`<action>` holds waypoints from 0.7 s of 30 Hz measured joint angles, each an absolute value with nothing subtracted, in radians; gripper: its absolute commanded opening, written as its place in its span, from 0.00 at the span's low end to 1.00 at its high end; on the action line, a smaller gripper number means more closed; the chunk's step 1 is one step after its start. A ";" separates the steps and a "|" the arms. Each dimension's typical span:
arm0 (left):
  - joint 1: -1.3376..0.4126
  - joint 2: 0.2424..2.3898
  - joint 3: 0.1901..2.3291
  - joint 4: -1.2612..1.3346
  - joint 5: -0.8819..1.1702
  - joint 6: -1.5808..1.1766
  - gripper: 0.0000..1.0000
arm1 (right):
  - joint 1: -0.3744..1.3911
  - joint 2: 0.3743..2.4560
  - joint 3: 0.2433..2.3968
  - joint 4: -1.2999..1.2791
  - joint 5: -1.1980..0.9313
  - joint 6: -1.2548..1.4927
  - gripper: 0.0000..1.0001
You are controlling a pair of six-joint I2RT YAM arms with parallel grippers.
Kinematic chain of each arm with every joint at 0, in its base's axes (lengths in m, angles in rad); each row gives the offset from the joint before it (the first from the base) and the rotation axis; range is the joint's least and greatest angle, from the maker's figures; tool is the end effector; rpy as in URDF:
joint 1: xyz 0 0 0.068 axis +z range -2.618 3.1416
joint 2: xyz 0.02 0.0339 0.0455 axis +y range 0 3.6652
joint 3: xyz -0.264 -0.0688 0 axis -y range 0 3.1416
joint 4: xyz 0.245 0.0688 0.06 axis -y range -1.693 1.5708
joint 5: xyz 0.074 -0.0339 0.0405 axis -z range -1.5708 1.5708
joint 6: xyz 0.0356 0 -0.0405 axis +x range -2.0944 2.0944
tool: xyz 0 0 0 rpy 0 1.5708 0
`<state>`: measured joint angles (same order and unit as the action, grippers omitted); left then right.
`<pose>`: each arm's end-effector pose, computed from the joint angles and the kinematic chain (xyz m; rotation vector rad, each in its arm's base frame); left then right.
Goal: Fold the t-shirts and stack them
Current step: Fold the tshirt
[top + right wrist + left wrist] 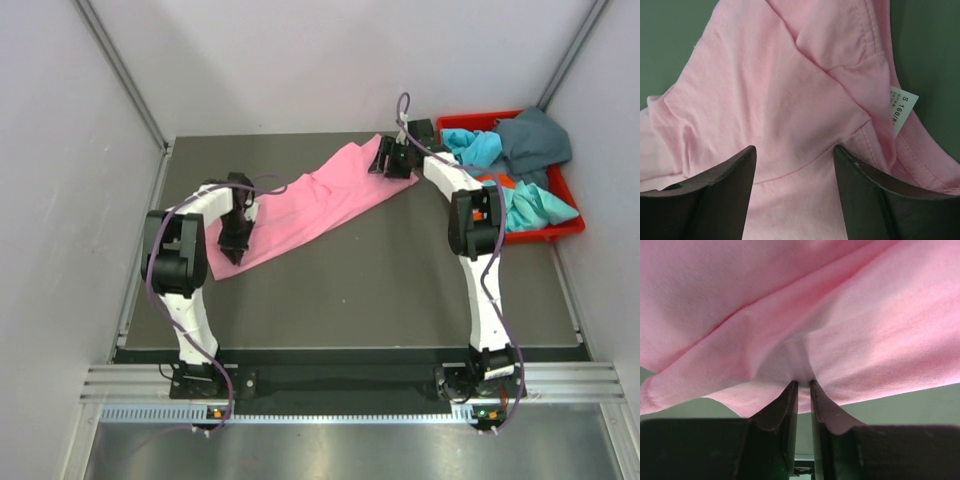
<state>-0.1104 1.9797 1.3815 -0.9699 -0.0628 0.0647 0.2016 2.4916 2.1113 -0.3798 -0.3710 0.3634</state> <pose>0.3596 -0.0376 0.1578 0.2741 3.1239 0.0984 0.5437 0.1243 0.1642 0.0013 2.3758 0.7101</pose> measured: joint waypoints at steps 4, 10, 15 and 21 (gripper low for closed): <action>-0.125 1.956 1.351 -0.945 -0.098 0.084 0.44 | 0.202 2.497 2.117 -0.374 -0.374 0.364 0.64; -0.126 1.951 1.356 -0.957 -0.149 0.101 0.54 | 0.202 2.497 2.117 -0.373 -0.376 0.363 0.64; -0.127 1.906 1.356 -0.988 -0.169 0.126 0.49 | 0.202 2.497 2.117 -0.373 -0.376 0.361 0.64; -0.136 1.768 1.390 -1.039 -0.181 0.185 0.47 | 0.202 2.497 2.117 -0.372 -0.376 0.359 0.64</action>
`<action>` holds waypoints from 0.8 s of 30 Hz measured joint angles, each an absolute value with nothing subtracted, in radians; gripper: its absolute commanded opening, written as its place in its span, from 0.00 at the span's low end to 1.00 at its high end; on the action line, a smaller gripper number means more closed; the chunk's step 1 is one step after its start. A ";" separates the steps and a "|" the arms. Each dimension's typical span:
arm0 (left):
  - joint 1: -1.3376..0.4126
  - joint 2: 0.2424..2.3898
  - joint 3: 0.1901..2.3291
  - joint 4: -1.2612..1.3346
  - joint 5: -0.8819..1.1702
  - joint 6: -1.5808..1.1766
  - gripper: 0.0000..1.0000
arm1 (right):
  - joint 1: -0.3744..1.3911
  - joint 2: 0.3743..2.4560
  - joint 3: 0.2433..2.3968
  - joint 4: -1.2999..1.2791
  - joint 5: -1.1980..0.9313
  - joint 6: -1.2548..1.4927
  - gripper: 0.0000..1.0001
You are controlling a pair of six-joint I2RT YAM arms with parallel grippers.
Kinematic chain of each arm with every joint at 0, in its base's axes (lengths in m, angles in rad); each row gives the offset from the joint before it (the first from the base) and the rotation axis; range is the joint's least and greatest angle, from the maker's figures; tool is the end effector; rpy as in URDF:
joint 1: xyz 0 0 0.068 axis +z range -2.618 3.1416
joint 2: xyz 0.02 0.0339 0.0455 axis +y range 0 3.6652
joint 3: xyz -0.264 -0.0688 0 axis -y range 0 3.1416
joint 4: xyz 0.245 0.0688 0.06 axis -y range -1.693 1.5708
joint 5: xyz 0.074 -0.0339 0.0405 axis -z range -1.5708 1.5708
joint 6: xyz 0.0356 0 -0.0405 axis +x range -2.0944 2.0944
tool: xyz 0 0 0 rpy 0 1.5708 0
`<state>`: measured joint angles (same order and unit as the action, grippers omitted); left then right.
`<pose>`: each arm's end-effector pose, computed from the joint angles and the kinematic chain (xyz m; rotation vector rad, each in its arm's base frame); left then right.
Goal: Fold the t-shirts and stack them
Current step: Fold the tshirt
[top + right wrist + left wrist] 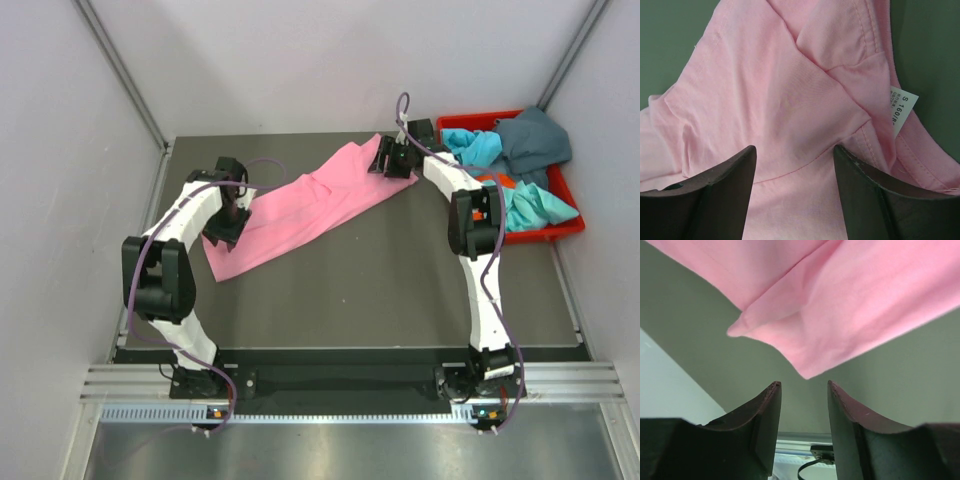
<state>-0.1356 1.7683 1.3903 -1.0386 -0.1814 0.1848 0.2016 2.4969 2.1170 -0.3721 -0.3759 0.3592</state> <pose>0.3362 -0.0394 0.2300 0.4546 2.9448 0.2766 0.5451 0.1247 0.1639 -0.0084 2.3670 0.7144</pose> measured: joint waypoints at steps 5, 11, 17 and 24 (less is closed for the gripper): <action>-0.171 1.723 1.395 -1.068 -0.185 0.254 0.46 | 0.202 2.497 2.117 -0.371 -0.376 0.356 0.64; -0.188 1.733 1.335 -1.073 -0.199 0.326 0.46 | 0.202 2.497 2.115 -0.370 -0.376 0.346 0.64; -0.188 1.757 1.245 -1.039 -0.232 0.391 0.46 | 0.202 2.497 2.115 -0.367 -0.376 0.341 0.64; -0.188 1.832 1.228 -0.972 -0.249 0.421 0.46 | 0.202 2.497 2.114 -0.367 -0.376 0.335 0.64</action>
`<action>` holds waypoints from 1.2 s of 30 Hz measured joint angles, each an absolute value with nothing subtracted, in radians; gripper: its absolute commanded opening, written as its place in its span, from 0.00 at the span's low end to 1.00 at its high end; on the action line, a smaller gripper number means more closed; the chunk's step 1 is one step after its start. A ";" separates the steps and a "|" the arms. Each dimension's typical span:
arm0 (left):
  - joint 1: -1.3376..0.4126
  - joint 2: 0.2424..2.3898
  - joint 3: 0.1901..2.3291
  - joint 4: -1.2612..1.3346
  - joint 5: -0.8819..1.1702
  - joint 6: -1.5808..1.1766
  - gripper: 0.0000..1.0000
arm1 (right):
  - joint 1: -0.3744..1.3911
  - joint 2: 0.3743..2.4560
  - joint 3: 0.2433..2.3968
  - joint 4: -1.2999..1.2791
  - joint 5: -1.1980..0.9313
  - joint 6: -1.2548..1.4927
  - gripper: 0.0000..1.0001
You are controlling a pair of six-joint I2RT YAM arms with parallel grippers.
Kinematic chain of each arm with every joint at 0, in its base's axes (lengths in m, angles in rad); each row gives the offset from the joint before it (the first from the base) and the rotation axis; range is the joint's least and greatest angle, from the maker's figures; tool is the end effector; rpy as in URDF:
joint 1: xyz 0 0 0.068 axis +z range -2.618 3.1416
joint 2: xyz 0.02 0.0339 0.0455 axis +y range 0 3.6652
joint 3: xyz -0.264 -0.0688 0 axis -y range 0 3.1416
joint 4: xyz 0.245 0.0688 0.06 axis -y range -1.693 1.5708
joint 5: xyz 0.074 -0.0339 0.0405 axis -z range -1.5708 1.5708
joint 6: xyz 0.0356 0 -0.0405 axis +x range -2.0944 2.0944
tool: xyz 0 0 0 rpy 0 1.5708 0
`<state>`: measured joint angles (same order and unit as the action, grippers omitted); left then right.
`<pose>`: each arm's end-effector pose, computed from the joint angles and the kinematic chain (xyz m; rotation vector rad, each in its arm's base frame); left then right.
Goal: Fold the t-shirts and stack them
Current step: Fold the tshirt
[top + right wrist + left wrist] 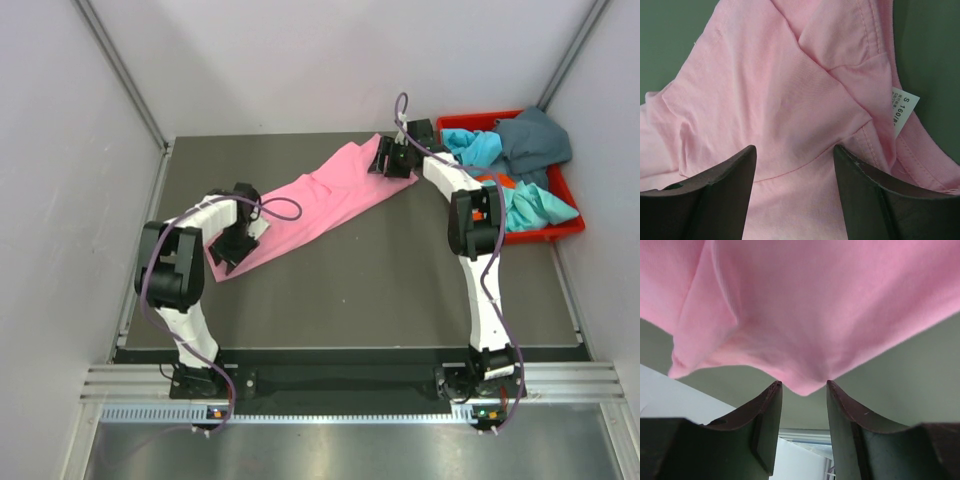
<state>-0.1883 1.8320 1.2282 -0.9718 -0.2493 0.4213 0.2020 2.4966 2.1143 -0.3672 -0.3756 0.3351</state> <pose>0.3193 -0.0519 0.1703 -0.9265 -2.9418 -0.3830 0.5451 0.1250 0.1635 -0.0378 2.3605 0.7029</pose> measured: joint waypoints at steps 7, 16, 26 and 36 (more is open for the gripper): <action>-0.188 1.884 1.228 -0.941 -0.250 0.427 0.44 | 0.202 2.496 2.114 -0.367 -0.375 0.333 0.64; -0.196 1.912 1.231 -0.962 -0.220 0.442 0.00 | 0.202 2.496 2.114 -0.367 -0.374 0.333 0.64; -0.193 1.911 1.234 -0.978 -0.187 0.458 0.00 | 0.202 2.498 2.119 -0.367 -0.361 0.333 0.63; -0.322 1.906 1.242 -1.086 -0.025 0.493 0.00 | 0.203 2.537 2.183 -0.360 -0.335 0.333 0.62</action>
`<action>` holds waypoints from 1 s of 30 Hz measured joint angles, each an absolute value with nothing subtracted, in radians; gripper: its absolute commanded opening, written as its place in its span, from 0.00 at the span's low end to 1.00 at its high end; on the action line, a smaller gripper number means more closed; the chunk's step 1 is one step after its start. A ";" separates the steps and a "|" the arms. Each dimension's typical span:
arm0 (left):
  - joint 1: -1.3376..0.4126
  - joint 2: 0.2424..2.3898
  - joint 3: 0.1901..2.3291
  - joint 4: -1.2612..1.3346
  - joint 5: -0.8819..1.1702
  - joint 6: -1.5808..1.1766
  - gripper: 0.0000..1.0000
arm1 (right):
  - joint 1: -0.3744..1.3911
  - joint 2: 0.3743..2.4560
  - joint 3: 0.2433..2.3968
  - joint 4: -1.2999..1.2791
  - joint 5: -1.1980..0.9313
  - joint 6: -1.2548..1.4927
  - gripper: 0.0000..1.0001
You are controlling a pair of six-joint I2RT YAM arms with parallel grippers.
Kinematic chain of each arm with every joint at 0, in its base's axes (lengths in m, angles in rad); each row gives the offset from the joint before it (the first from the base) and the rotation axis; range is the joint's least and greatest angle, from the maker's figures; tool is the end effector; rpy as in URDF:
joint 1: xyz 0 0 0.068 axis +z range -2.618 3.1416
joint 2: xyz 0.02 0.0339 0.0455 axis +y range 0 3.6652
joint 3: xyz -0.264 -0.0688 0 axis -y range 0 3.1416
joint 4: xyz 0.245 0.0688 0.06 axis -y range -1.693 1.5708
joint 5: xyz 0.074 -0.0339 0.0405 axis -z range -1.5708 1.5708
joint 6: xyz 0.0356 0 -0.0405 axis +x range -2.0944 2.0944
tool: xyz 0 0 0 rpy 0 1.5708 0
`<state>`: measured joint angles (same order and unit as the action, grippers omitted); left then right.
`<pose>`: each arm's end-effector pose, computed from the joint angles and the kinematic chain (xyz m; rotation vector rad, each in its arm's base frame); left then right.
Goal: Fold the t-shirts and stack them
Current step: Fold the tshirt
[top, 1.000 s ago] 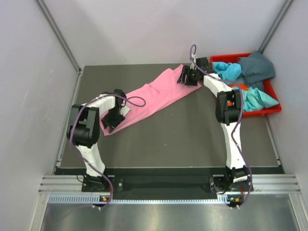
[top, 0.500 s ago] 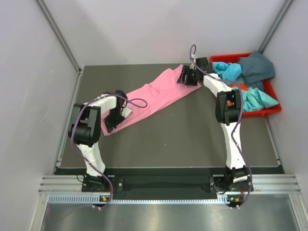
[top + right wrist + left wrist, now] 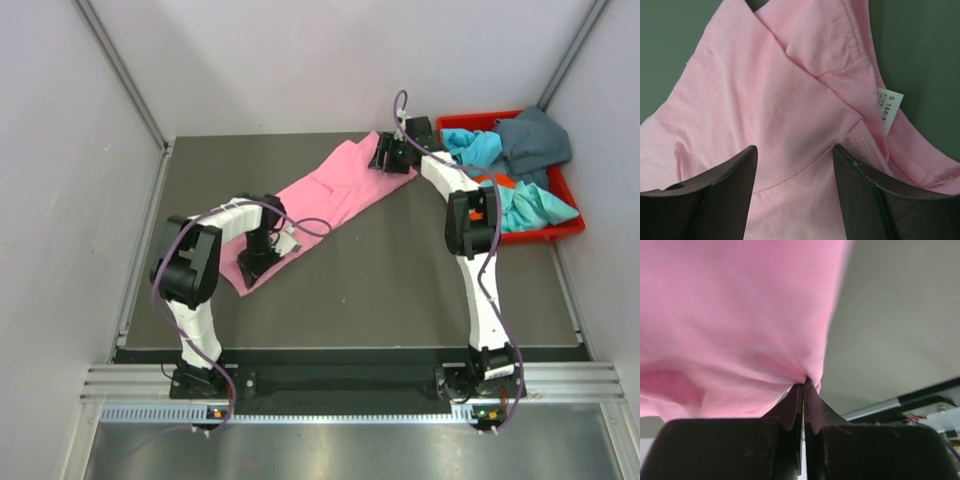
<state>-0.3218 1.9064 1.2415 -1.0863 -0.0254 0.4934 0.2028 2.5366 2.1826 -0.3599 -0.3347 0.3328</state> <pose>0.3011 -0.0994 0.1510 -1.1763 -2.7158 -0.0145 0.5551 0.1261 0.1645 -0.0279 2.3244 0.6577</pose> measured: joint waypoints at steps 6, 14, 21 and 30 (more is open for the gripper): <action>-0.434 1.907 1.300 -1.157 0.064 0.495 0.00 | 0.207 2.581 2.249 -0.344 -0.329 0.333 0.63; -0.545 1.907 1.314 -1.221 0.147 0.488 0.00 | 0.212 2.652 2.353 -0.318 -0.323 0.337 0.63; -0.602 1.906 1.314 -1.251 0.191 0.466 0.00 | 0.211 2.654 2.362 -0.313 -0.324 0.344 0.63; -0.643 1.907 1.341 -1.261 0.221 0.425 0.00 | 0.172 2.436 2.207 -0.339 -0.331 0.360 0.62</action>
<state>-0.6434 1.9072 1.3411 -1.2613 0.2207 0.4248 0.1719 2.4359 2.2074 -0.3389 -0.3305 0.3603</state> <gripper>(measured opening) 0.011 0.621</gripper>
